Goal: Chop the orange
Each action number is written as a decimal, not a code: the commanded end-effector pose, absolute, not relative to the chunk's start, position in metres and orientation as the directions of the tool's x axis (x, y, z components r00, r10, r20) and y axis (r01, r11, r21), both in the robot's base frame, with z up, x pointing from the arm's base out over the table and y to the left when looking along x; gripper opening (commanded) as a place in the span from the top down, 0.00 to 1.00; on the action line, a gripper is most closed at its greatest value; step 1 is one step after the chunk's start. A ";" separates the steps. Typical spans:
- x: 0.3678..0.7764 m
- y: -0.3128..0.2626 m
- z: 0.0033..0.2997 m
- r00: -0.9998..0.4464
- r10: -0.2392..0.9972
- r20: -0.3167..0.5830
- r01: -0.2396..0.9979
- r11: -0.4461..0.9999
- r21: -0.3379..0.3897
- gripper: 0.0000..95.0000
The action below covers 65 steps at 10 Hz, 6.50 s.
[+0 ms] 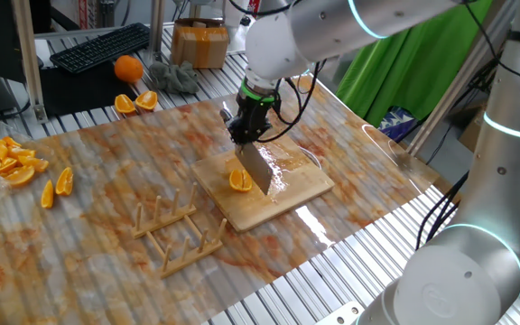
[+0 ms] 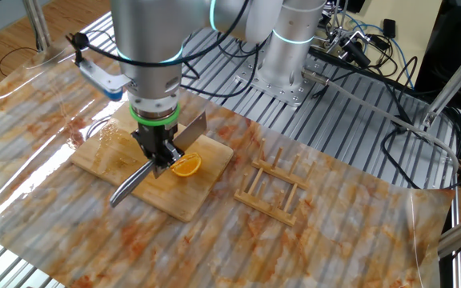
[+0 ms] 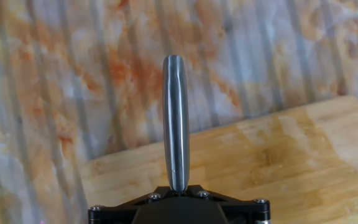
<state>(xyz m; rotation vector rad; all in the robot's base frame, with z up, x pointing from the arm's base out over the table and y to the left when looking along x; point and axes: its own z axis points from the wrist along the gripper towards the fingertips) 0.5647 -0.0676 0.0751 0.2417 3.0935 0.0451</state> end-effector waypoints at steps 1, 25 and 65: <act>0.567 -0.067 0.078 -0.987 0.160 -0.030 0.159 0.987 0.032 1.00; 0.529 -0.056 0.070 -0.907 0.419 -0.034 0.416 0.907 0.065 1.00; 0.524 -0.049 0.049 -0.860 0.493 -0.134 0.487 0.870 0.078 1.00</act>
